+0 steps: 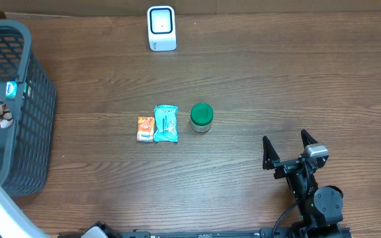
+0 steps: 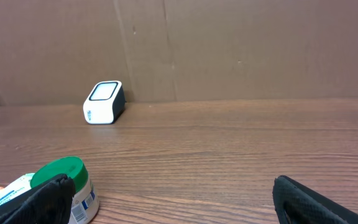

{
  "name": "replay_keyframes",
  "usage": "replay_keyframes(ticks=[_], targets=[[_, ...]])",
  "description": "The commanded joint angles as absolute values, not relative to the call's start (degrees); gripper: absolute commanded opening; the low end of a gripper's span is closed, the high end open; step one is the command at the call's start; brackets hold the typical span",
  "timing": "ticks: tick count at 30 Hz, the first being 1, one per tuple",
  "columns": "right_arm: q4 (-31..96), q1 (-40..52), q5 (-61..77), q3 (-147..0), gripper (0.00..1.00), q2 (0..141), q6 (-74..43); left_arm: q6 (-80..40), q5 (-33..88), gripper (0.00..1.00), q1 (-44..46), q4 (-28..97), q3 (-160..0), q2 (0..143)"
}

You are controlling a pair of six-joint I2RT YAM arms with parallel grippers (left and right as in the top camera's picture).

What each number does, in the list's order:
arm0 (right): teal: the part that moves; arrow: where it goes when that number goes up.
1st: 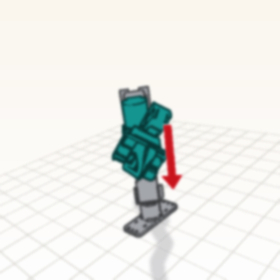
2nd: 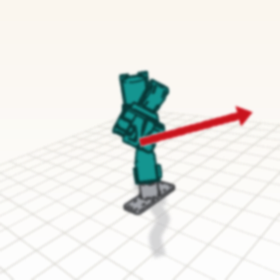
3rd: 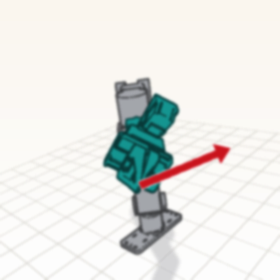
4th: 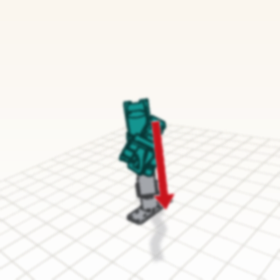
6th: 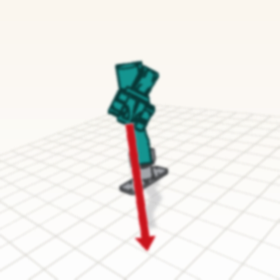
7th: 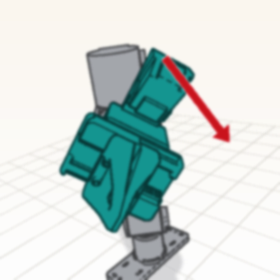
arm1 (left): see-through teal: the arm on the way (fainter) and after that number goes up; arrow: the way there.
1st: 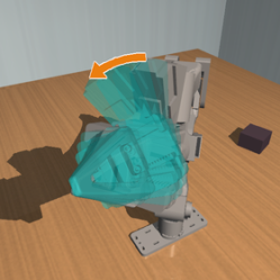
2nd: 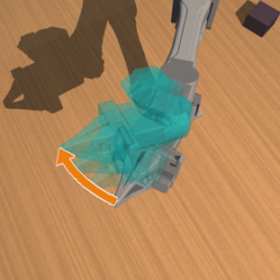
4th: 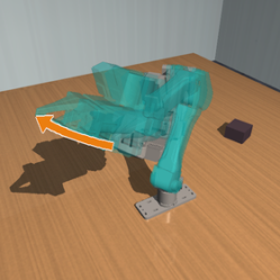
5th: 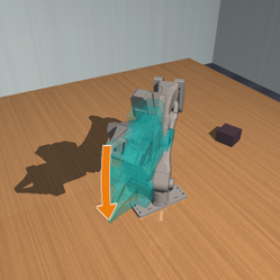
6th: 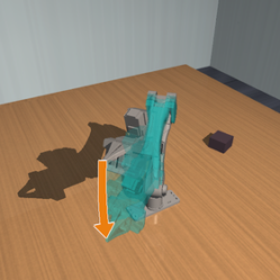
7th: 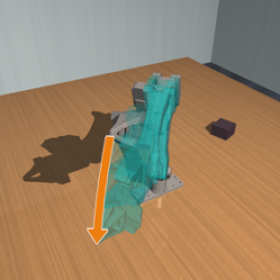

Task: Scan the item barcode
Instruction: 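Lift the PanTree bag out and lower it left of the orange pack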

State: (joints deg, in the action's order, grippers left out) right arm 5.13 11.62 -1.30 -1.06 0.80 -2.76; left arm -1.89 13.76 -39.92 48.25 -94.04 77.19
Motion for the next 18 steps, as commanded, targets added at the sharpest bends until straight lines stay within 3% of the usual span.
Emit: replay_keyframes(ticks=[1, 9, 18], targets=[[4.7, 11.6, -1.0, -0.4, 1.00, 0.2, -2.5, -4.6, 20.8, 0.12, -37.2, 49.0, -94.4, 70.7], [4.7, 11.6, -1.0, -0.4, 1.00, 0.2, -2.5, -7.4, 22.8, 0.11, -25.0, 57.7, -94.4, 65.2], [4.7, 11.6, -1.0, -0.4, 1.00, 0.2, -2.5, -7.3, 18.5, 0.05, -9.1, 72.1, -94.0, 70.6]])
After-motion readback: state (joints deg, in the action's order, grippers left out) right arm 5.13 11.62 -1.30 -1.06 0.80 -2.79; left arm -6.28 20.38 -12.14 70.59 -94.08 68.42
